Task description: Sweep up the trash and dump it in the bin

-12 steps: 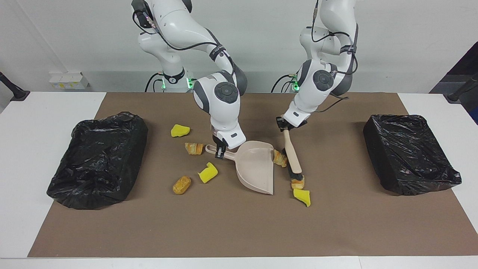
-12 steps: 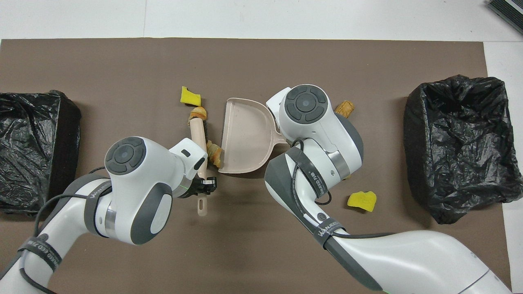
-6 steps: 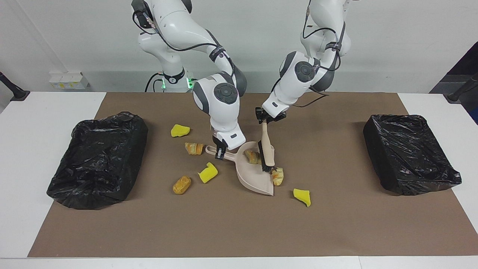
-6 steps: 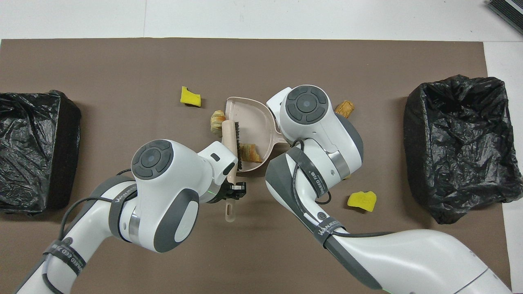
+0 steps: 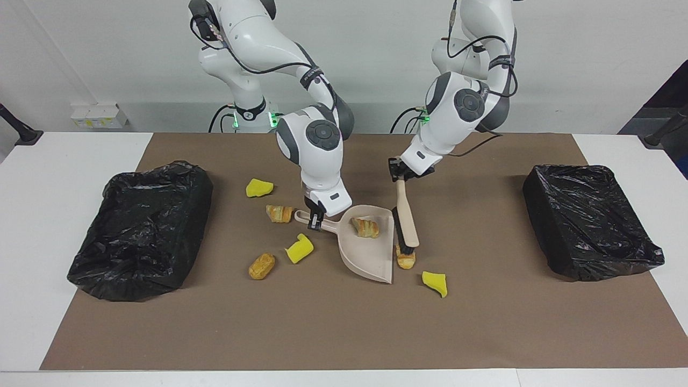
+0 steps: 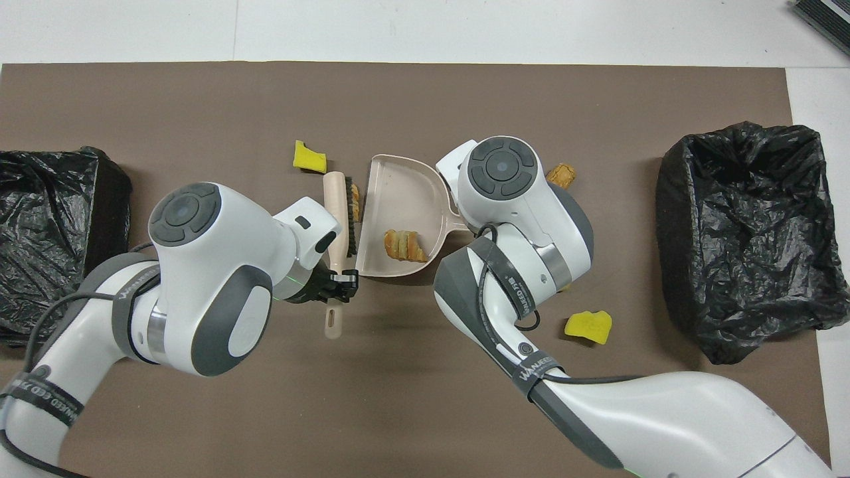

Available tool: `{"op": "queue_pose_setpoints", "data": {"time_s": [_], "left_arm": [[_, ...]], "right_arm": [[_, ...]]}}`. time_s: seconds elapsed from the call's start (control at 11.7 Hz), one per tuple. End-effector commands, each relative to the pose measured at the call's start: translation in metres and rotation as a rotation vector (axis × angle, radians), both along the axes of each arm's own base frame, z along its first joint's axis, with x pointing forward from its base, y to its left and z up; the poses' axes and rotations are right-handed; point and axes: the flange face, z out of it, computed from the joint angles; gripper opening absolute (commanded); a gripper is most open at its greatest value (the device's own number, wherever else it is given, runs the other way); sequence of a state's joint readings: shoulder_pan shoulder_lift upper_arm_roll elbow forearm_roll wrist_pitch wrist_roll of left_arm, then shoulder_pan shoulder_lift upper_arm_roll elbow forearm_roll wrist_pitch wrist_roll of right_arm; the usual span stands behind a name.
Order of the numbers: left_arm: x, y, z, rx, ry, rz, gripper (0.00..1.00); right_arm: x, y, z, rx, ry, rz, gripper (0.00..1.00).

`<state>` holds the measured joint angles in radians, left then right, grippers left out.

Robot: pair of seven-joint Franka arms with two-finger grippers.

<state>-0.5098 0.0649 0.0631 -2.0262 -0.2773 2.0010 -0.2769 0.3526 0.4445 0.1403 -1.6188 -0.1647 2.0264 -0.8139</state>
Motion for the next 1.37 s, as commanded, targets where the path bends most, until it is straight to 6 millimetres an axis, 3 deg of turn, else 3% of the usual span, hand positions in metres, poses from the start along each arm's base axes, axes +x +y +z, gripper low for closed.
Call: {"op": "queue_pose_setpoints", "data": {"time_s": [0.0, 0.34, 0.51, 0.6, 0.77, 1.03, 1.28], "left_arm": [[0.032, 0.026, -0.007, 0.078, -0.028, -0.082, 0.00], [0.114, 0.103, -0.013, 0.178, -0.045, -0.266, 0.00], [0.130, 0.119, -0.018, 0.242, -0.089, -0.377, 0.00], [0.139, 0.142, -0.019, 0.241, -0.106, -0.416, 0.00], [0.153, 0.149, -0.026, 0.243, -0.134, -0.462, 0.00], [0.148, 0.154, -0.034, 0.226, -0.120, -0.453, 0.00], [0.116, 0.143, -0.050, 0.214, -0.073, -0.492, 0.00]], "right_arm": [[0.005, -0.003, 0.000, -0.010, -0.020, 0.009, 0.00], [0.001, -0.003, 0.001, -0.048, -0.005, 0.022, 0.00], [-0.003, -0.004, -0.002, -0.071, 0.024, 0.014, 0.00], [-0.007, -0.004, -0.001, -0.080, 0.039, -0.017, 0.00], [-0.012, -0.001, 0.000, -0.082, 0.049, -0.027, 0.00], [-0.012, -0.001, -0.002, -0.075, 0.046, -0.029, 0.00], [-0.012, 0.003, -0.009, -0.070, 0.040, -0.054, 0.00]]}}
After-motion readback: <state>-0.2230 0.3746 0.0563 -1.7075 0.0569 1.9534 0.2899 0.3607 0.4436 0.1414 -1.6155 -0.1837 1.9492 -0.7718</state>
